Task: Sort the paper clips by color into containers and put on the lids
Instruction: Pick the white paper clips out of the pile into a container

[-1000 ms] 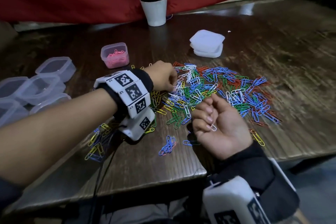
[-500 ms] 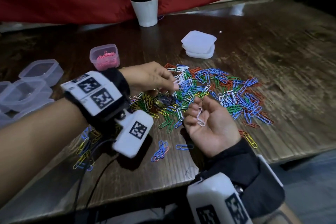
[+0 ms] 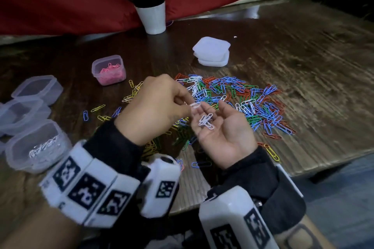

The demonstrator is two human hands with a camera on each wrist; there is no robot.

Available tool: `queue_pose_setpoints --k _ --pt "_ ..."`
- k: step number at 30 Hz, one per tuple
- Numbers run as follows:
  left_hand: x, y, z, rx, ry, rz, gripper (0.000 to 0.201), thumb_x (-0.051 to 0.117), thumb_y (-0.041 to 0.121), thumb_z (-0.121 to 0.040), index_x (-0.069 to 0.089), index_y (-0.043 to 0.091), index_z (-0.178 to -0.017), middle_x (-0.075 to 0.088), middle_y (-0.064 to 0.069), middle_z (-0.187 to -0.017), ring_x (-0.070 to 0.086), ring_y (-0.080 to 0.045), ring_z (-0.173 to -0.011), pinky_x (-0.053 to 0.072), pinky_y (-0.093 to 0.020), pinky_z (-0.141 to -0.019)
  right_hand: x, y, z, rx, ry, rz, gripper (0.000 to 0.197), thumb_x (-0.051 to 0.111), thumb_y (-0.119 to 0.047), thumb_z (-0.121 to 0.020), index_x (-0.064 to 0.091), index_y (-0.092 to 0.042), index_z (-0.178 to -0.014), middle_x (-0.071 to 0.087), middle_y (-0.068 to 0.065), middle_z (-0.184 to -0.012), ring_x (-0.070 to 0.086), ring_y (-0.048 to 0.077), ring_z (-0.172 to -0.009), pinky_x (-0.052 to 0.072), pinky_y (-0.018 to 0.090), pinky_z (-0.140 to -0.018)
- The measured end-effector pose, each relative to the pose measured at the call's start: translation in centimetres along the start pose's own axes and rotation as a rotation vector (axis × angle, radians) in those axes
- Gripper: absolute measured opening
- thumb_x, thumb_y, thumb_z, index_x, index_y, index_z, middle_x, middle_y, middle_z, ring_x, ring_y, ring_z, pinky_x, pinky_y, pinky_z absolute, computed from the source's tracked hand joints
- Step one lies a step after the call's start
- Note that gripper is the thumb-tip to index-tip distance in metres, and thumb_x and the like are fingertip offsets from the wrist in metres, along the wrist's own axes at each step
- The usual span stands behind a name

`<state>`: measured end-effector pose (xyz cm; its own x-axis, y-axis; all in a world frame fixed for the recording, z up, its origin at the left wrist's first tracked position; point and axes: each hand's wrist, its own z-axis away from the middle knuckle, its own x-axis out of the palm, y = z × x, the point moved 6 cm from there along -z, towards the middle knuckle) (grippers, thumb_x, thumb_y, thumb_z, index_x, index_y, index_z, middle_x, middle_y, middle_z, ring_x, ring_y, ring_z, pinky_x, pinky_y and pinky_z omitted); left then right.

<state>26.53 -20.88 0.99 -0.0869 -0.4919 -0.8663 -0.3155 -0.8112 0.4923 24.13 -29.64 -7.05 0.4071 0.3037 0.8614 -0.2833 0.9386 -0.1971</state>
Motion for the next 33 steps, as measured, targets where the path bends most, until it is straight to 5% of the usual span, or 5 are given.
queue_pose_setpoints --k 5,14,21,25,33 --pt "1.4 0.0 1.5 -0.017 0.007 0.066 0.013 0.081 0.025 -0.066 0.073 0.018 -0.074 0.062 0.007 -0.059 0.051 -0.001 -0.053 0.034 -0.01 -0.052 0.8 1.6 0.2 0.069 -0.079 -0.024 0.027 0.031 -0.02 -0.1 0.049 0.0 -0.098 0.052 0.017 -0.086 0.056 0.024 -0.078 0.054 0.03 -0.07" --pt "-0.1 -4.4 0.5 -0.191 -0.046 -0.085 0.022 0.072 0.037 -0.076 0.069 0.02 -0.089 0.061 0.007 -0.07 0.054 -0.005 -0.06 0.047 -0.02 -0.061 0.4 -2.6 1.1 0.024 -0.108 0.107 0.026 0.043 -0.024 -0.088 0.043 -0.014 -0.064 0.034 -0.005 -0.044 0.031 0.004 -0.033 0.021 0.012 -0.029" --pt "-0.2 -4.1 2.8 -0.21 -0.112 -0.304 0.031 0.061 0.054 -0.079 0.064 0.031 -0.101 0.065 0.008 -0.084 0.059 -0.017 -0.084 0.05 -0.033 -0.077 9.1 -9.4 0.1 -0.513 -0.254 1.889 0.027 0.053 -0.025 -0.092 0.055 -0.016 -0.067 0.043 -0.009 -0.039 0.035 0.0 -0.036 0.024 0.009 -0.036" --pt "0.3 -4.1 4.6 -0.226 -0.244 -0.285 0.035 0.065 0.055 -0.074 0.064 0.038 -0.104 0.066 0.008 -0.09 0.062 -0.015 -0.088 0.051 -0.033 -0.078 10.9 -6.2 -5.3 -0.617 -0.456 2.864 0.02 0.067 -0.024 -0.082 0.07 -0.023 -0.102 0.06 -0.008 -0.076 0.055 0.007 -0.082 0.032 0.018 -0.067" --pt "1.3 -3.0 4.4 -0.191 -0.299 -0.485 0.037 0.064 0.05 -0.079 0.06 0.038 -0.113 0.059 0.007 -0.112 0.057 -0.018 -0.105 0.042 -0.026 -0.077 9.8 -3.4 -11.3 -0.361 -0.585 3.019 0.025 0.075 -0.021 -0.075 0.069 -0.013 -0.097 0.059 0.002 -0.083 0.05 0.015 -0.077 0.035 0.022 -0.057"
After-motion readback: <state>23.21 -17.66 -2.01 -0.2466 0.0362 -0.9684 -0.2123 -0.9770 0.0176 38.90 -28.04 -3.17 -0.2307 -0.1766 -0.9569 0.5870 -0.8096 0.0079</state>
